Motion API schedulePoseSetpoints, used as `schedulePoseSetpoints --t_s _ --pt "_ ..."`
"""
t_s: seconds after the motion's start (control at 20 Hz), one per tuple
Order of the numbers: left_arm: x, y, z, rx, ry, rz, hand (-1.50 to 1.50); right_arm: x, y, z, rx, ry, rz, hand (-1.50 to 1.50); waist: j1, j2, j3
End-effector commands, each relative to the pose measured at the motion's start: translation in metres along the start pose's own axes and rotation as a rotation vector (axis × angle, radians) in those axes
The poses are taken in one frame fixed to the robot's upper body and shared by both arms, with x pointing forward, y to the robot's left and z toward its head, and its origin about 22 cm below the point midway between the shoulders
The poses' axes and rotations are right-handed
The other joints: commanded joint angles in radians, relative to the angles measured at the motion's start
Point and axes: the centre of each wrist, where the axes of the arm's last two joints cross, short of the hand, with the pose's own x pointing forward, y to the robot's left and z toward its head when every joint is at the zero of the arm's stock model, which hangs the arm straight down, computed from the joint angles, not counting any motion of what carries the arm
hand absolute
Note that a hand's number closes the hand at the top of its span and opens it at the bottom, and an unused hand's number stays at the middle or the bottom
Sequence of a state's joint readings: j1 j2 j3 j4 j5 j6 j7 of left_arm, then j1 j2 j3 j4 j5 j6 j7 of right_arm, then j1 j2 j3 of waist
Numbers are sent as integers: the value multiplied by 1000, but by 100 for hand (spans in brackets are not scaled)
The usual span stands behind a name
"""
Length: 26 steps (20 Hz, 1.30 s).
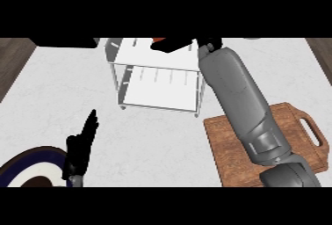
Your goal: Pick the pear from the cutting board and place it in the tiered basket
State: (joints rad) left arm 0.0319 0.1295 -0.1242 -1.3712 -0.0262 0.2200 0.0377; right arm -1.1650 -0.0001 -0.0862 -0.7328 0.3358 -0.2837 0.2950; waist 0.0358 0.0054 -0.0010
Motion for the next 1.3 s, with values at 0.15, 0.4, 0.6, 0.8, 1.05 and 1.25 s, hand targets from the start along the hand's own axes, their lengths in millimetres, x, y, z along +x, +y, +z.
schedulePoseSetpoints --t_s 0.15,0.4,0.6,0.8,1.05,1.25 --pt "-21 -4 21 29 16 7 0 15 -46 -5 -284 -64 -135 -150 -33 -9 1" --pt "-2 9 6 39 5 13 0 -16 -124 -6 -472 21 -151 -150 -55 -11 1" --pt "-9 27 8 56 16 17 0 -40 -190 17 -495 54 -175 -150 -68 -15 1" --pt "-8 20 21 56 23 27 0 -56 -265 51 -474 41 -156 -150 -59 -14 2" --pt "-13 11 27 53 31 19 0 -80 -342 108 -450 33 -155 -150 -64 -14 2" --pt "-5 -5 26 37 20 14 0 -112 -388 140 -422 17 -191 -150 -46 -8 2"
